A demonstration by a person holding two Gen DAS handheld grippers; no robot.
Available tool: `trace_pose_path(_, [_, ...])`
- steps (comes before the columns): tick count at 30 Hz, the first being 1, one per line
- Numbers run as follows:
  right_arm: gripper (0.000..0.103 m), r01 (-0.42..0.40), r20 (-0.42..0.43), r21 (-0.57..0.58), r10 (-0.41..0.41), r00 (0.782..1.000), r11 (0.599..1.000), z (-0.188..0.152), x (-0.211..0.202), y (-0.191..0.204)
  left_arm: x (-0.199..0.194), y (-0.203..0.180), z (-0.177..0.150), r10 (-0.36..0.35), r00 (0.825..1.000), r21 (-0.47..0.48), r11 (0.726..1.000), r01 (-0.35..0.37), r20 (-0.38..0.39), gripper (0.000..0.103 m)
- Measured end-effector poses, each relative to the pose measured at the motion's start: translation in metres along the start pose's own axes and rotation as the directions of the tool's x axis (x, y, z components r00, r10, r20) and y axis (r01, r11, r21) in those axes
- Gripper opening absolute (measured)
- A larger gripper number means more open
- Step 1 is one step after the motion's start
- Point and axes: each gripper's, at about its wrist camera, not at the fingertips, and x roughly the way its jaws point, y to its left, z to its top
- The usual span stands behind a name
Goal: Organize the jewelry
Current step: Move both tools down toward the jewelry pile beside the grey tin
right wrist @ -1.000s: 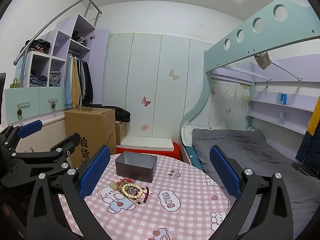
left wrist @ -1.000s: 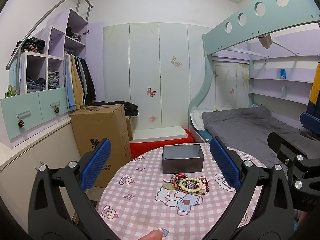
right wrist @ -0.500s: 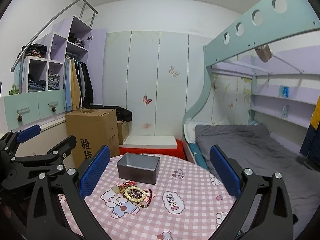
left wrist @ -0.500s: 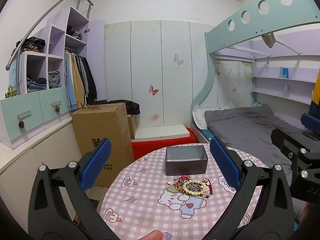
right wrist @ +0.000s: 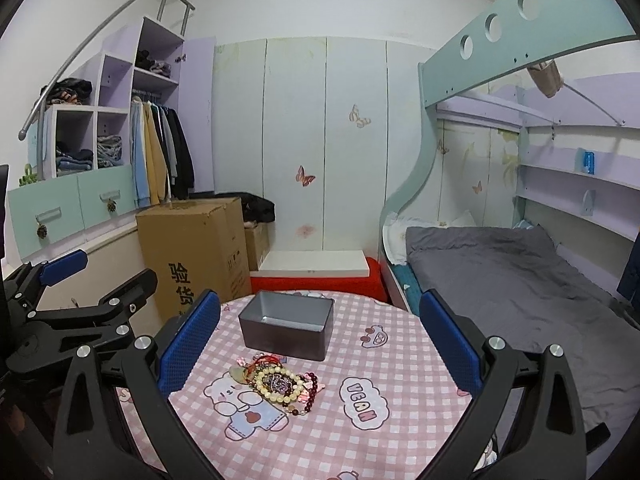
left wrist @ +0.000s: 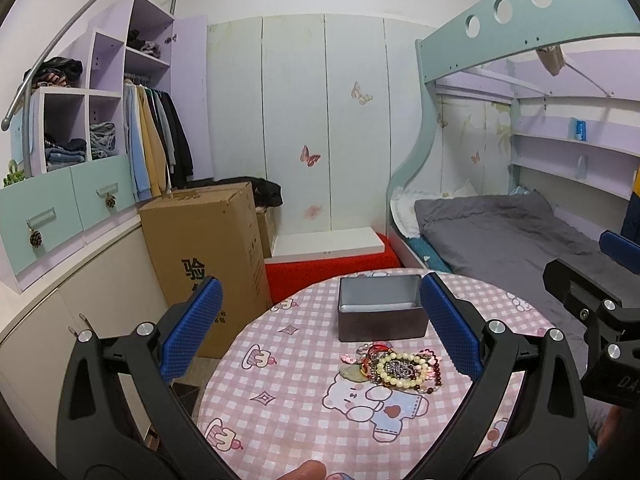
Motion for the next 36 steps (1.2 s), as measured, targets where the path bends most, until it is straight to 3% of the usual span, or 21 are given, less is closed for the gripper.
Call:
trace_pose_path(10, [0.096,-0.022,-0.143,0.013,0.024,0.989,1.000,-0.022,0.053,-0.007,0.056,0.002,-0.020,-0.015,0.987,0.012,1.000,0.017,-0.159,0.097])
trace_pose_path(12, [0.096,-0.022,-0.185,0.012,0.024,0.983,1.000,-0.031,0.066,-0.011,0.073,0.007,-0.030,-0.025,0.974,0.011,1.000,0.028,-0.226,0.097])
trace_pose_path(15, [0.096,0.001,-0.241,-0.013,-0.004,0.970,1.000,-0.044,0.081,-0.015,0.100,0.019,-0.053,-0.051,0.935,-0.021,0.999,0.047,-0.351,0.097])
trace_pose_path(23, [0.096,-0.013,-0.381,-0.042,-0.004,0.924,0.999,-0.081,0.116,-0.022,0.139,0.016,-0.091,-0.101,0.851,-0.048,0.995,0.089,-0.515,0.097])
trace_pose_path(32, [0.096,0.002,-0.403,-0.024,-0.011,0.915,1.000,-0.090,0.130,-0.042,0.162,-0.012,-0.091,-0.197,0.817,-0.106,0.980,0.166,-0.542,0.097])
trace_pose_path(34, [0.096,0.002,-0.406,-0.018,-0.009,0.914,1.000,-0.092,0.132,-0.048,0.166,-0.018,-0.091,-0.207,0.812,-0.128,0.978,0.164,-0.546,0.091])
trace_pose_path(36, [0.096,-0.001,-0.407,-0.013,-0.005,0.913,1.000,-0.094,0.134,-0.051,0.173,-0.025,-0.092,-0.223,0.793,-0.151,0.975,0.165,-0.567,0.081])
